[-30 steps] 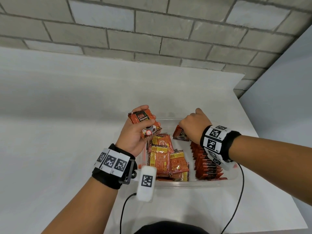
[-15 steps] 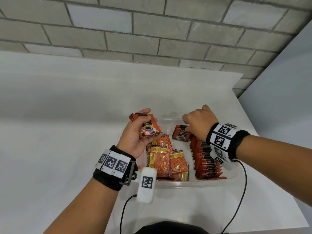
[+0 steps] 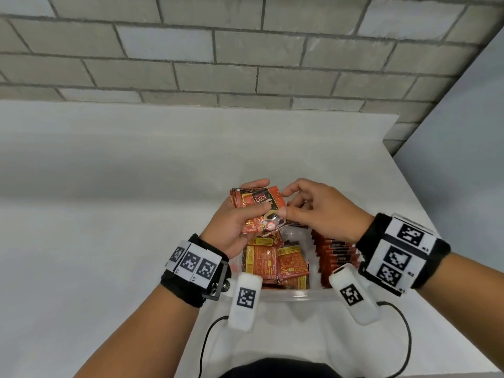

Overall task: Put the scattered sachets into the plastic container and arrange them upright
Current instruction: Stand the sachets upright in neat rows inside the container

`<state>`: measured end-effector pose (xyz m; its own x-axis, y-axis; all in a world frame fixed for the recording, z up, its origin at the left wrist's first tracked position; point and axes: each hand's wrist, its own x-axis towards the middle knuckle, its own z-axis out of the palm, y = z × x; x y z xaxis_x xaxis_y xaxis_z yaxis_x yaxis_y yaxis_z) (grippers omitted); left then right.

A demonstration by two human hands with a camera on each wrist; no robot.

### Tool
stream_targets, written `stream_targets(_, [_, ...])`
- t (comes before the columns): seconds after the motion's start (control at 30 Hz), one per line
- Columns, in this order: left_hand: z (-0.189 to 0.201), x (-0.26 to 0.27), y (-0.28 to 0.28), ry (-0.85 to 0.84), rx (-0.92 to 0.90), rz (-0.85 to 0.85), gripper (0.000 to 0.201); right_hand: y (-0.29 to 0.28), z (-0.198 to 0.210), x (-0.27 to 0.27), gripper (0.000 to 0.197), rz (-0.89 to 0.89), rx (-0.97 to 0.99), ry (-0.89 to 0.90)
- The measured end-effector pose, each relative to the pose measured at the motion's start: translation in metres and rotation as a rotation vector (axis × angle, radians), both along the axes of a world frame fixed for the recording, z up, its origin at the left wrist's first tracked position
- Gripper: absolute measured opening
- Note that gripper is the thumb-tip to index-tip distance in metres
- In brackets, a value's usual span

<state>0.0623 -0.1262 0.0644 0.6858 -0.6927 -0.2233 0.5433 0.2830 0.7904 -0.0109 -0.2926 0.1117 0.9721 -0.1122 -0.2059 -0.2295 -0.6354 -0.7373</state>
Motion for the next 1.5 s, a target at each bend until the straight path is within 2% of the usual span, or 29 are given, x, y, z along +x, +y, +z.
stream_targets(0.13, [0.003, -0.008, -0.002, -0.070, 0.028, -0.049, 0.050, -0.001, 0.001, -0.005, 0.047, 0.016, 0.079, -0.081])
stream_targets(0.23, [0.003, -0.012, -0.003, -0.058, 0.028, -0.052, 0.048, -0.006, 0.004, -0.008, 0.053, 0.043, 0.139, -0.084])
stream_targets(0.43, [0.000, -0.013, 0.000, -0.051, 0.056, -0.065, 0.055, -0.018, 0.010, -0.009, 0.032, -0.034, 0.203, -0.096])
stream_targets(0.63, [0.005, -0.018, -0.007, -0.075, -0.067, -0.071, 0.049, -0.012, 0.014, -0.004, 0.011, -0.021, 0.260, -0.077])
stream_targets(0.83, [0.004, -0.015, -0.009, -0.074, -0.075, -0.021, 0.056, -0.018, 0.016, 0.005, 0.008, -0.007, 0.430, -0.008])
stream_targets(0.93, [0.002, -0.013, -0.009, -0.059, -0.065, -0.016, 0.054, -0.020, 0.015, 0.009, 0.010, 0.008, 0.444, 0.014])
stream_targets(1.07, [0.002, -0.003, -0.003, -0.027, -0.051, 0.000, 0.056, -0.029, 0.017, 0.014, 0.009, -0.091, 0.345, 0.003])
stream_targets(1.1, [0.002, 0.000, -0.001, -0.005, -0.036, 0.036, 0.056, -0.036, 0.018, 0.016, 0.010, -0.118, 0.241, -0.013])
stream_targets(1.2, [-0.001, 0.010, 0.006, 0.054, -0.026, 0.123, 0.043, -0.056, 0.014, 0.020, 0.008, -0.087, -0.240, -0.034])
stream_targets(1.27, [-0.002, 0.014, 0.008, 0.070, -0.038, 0.135, 0.039, -0.059, 0.007, 0.020, 0.008, -0.027, -0.412, 0.024])
stream_targets(1.5, [-0.004, 0.015, 0.009, 0.089, -0.060, 0.121, 0.046, -0.046, -0.020, 0.028, 0.018, 0.123, -0.532, 0.168])
